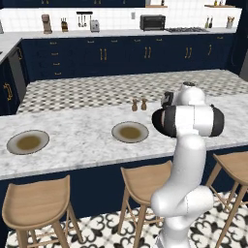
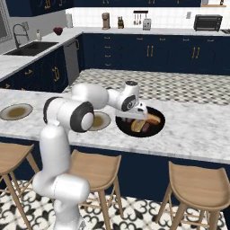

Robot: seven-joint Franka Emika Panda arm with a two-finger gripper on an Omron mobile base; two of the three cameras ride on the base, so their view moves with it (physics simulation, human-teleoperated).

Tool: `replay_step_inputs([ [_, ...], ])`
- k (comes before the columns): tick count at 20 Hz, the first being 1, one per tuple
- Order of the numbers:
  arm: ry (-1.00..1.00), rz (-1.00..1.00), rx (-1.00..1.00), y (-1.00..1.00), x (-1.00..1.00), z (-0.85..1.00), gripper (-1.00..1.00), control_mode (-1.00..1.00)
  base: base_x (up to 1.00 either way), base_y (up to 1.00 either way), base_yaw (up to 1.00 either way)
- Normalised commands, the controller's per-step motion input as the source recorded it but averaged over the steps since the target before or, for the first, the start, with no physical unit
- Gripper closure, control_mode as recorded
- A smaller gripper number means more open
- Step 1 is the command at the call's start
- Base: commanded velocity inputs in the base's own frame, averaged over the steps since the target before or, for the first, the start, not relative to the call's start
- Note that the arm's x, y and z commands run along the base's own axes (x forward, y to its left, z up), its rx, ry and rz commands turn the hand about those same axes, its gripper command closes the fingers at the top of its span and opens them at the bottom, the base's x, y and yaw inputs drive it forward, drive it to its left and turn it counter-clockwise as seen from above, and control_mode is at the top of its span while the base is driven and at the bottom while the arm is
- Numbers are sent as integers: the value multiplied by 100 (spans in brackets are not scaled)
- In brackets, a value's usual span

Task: Place one bun and one sausage from the bowl on each plate.

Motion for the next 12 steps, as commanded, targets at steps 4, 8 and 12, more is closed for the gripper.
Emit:
replay_step_inputs([
  [4,0,0,0,-19,29,-40,-100,-100,0,0,0],
  [8,0,0,0,-6,16,-34,-100,-100,0,0,0],
  [12,0,0,0,0,5,-17,-100,-100,0,0,0],
])
